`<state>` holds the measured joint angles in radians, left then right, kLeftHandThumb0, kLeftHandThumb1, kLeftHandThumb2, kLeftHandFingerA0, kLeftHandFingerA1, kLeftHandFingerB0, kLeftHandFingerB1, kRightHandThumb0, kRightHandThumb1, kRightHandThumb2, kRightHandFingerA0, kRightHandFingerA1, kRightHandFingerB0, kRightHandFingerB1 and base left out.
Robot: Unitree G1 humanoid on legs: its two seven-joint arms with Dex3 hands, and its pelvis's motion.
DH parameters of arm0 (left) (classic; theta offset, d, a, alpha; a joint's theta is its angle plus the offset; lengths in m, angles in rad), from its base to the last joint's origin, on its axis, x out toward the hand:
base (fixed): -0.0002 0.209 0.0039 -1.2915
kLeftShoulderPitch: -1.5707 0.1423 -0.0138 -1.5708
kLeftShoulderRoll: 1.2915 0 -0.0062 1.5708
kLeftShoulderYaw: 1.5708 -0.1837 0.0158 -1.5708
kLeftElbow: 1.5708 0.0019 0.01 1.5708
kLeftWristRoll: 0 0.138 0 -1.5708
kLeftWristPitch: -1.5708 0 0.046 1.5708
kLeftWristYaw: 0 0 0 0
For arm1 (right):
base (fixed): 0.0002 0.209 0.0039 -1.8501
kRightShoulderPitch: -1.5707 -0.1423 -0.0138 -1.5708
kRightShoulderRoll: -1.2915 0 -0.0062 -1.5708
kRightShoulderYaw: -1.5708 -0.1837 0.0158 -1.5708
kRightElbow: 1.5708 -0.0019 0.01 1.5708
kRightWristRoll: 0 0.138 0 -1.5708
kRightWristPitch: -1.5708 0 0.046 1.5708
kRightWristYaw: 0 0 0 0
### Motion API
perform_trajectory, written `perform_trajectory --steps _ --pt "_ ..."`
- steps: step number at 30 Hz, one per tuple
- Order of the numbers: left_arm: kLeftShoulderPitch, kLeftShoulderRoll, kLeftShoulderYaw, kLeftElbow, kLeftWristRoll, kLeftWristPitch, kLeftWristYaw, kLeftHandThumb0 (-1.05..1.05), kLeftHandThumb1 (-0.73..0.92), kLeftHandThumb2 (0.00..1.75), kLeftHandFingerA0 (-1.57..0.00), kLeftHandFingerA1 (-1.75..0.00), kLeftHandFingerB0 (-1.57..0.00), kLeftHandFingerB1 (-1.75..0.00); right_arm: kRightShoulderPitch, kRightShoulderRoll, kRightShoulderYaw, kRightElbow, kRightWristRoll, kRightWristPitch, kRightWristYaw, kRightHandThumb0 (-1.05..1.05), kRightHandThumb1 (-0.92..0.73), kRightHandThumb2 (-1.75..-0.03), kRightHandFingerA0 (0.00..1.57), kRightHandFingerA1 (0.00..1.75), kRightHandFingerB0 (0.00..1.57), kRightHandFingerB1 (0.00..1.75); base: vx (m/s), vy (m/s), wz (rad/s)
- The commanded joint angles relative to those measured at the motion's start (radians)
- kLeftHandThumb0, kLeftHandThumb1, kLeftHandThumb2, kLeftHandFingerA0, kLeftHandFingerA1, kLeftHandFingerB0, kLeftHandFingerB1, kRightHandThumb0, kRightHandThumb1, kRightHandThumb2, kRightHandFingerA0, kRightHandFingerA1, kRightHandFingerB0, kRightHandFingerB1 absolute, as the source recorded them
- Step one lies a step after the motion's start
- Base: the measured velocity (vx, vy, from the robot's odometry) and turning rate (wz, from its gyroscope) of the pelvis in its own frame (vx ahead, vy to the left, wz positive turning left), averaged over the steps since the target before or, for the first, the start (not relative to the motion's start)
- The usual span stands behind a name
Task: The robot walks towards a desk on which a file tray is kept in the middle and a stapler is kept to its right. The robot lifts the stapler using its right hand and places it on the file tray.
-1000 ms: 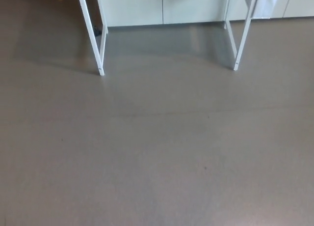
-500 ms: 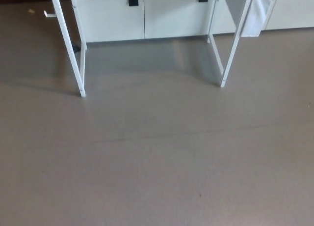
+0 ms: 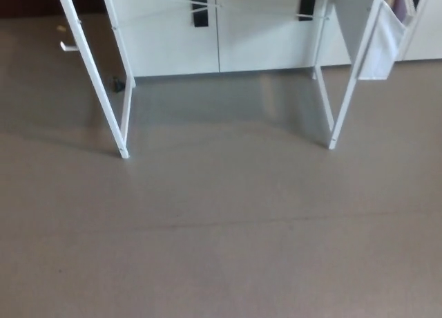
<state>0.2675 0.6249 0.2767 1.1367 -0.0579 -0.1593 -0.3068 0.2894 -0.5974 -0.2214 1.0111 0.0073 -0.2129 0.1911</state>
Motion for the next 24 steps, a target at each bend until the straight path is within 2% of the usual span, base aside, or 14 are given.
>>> perform_trajectory --steps 1,3,4,10,11,12,13,16,17,18,19,21,22,24 --pt "-0.002 0.014 0.003 0.004 -0.001 -0.020 0.007 -0.52 0.59 0.58 -0.44 -0.41 -0.26 -0.32 0.012 -0.005 0.003 -0.004 -0.004 0.003 0.005 -0.71 -0.57 -0.90 0.26 0.51 0.00 0.21 0.20 0.007 -0.05" --pt "-0.003 0.015 0.002 0.004 0.001 -0.019 0.008 -0.51 0.59 0.58 -0.44 -0.41 -0.26 -0.32 0.005 0.003 -0.005 0.002 0.003 0.007 -0.012 -0.67 -0.56 -0.88 0.29 0.52 0.01 0.23 0.23 0.047 -0.11" --pt "-0.014 0.019 -0.013 0.020 0.019 -0.024 0.022 -0.53 0.59 0.58 -0.46 -0.41 -0.26 -0.32 0.007 0.007 -0.007 0.008 0.003 -0.007 -0.015 -0.61 -0.70 -0.61 0.32 0.38 0.00 0.26 0.32 0.102 -0.07" --pt "-0.001 0.019 -0.008 0.007 0.001 -0.035 0.010 -0.53 0.59 0.57 -0.44 -0.42 -0.26 -0.32 0.002 0.002 0.001 0.015 -0.004 0.009 -0.017 -0.64 -0.70 -0.61 0.33 0.39 0.01 0.28 0.35 0.128 -0.01" --pt "0.002 0.023 -0.011 0.007 0.004 -0.040 0.008 -0.54 0.60 0.58 -0.44 -0.42 -0.26 -0.32 -0.002 -0.004 0.018 0.028 -0.023 0.005 -0.019 -0.68 -0.58 -0.90 0.28 0.51 0.00 0.21 0.21 0.009 0.01" --pt "0.001 0.023 -0.013 0.005 0.008 -0.034 0.016 -0.54 0.59 0.58 -0.44 -0.41 -0.27 -0.32 -0.008 -0.001 0.008 0.032 -0.005 0.014 -0.005 -0.67 -0.57 -0.89 0.28 0.51 0.00 0.23 0.22 -0.032 0.05" --pt "0.005 0.020 -0.006 -0.004 -0.001 -0.028 0.012 -0.54 0.59 0.57 -0.45 -0.42 -0.27 -0.32 -0.014 -0.001 0.008 0.042 -0.005 0.018 -0.008 -0.62 -0.70 -0.61 0.33 0.36 0.00 0.25 0.22 -0.056 0.12" --pt "0.005 0.023 -0.011 -0.003 0.003 -0.030 0.011 -0.52 0.61 0.58 -0.43 -0.41 -0.26 -0.32 -0.021 0.006 -0.003 0.064 0.008 -0.007 -0.008 -0.60 -0.66 -0.62 0.28 0.38 0.05 0.19 0.20 -0.132 0.15" --pt "0.007 0.023 -0.012 -0.006 0.005 -0.029 0.011 -0.58 0.52 0.76 -0.38 -0.49 -0.22 -0.41 -0.019 0.003 -0.001 0.054 0.006 0.006 -0.003 -0.61 -0.70 -0.60 0.30 0.38 0.02 0.25 0.19 -0.165 0.13" --pt "0.007 0.023 -0.012 -0.007 0.005 -0.029 0.011 -0.58 0.52 0.76 -0.38 -0.49 -0.22 -0.41 -0.019 0.003 0.000 0.054 0.006 0.007 -0.002 -0.61 -0.70 -0.60 0.30 0.38 0.02 0.25 0.22 -0.160 0.10" --pt "0.007 0.023 -0.012 -0.007 0.003 -0.029 0.008 -0.54 0.59 0.58 -0.44 -0.42 -0.26 -0.32 -0.019 -0.003 0.012 0.053 -0.010 0.008 -0.008 -0.71 -0.59 -0.91 0.27 0.51 0.00 0.22 0.23 -0.244 0.07" --pt "0.012 0.024 -0.013 -0.014 0.005 -0.029 0.010 -0.52 0.59 0.58 -0.47 -0.42 -0.27 -0.32 -0.013 -0.003 0.014 0.049 -0.013 -0.006 -0.021 -0.67 -0.56 -0.88 0.28 0.51 0.01 0.23 0.28 -0.278 0.00" --pt "0.014 0.023 -0.015 -0.022 0.006 -0.022 0.016 -0.51 0.59 0.58 -0.50 -0.42 -0.29 -0.32 -0.012 -0.004 0.019 0.048 -0.017 -0.006 -0.023 -0.62 -0.70 -0.63 0.37 0.42 0.03 0.21 0.38 -0.198 0.42" --pt "0.009 0.022 -0.016 -0.020 0.008 -0.012 0.023 -0.51 0.59 0.58 -0.50 -0.42 -0.29 -0.32 -0.013 -0.009 0.027 0.049 -0.022 -0.005 -0.019 -0.62 -0.70 -0.63 0.37 0.42 0.03 0.21 0.31 -0.188 0.17"
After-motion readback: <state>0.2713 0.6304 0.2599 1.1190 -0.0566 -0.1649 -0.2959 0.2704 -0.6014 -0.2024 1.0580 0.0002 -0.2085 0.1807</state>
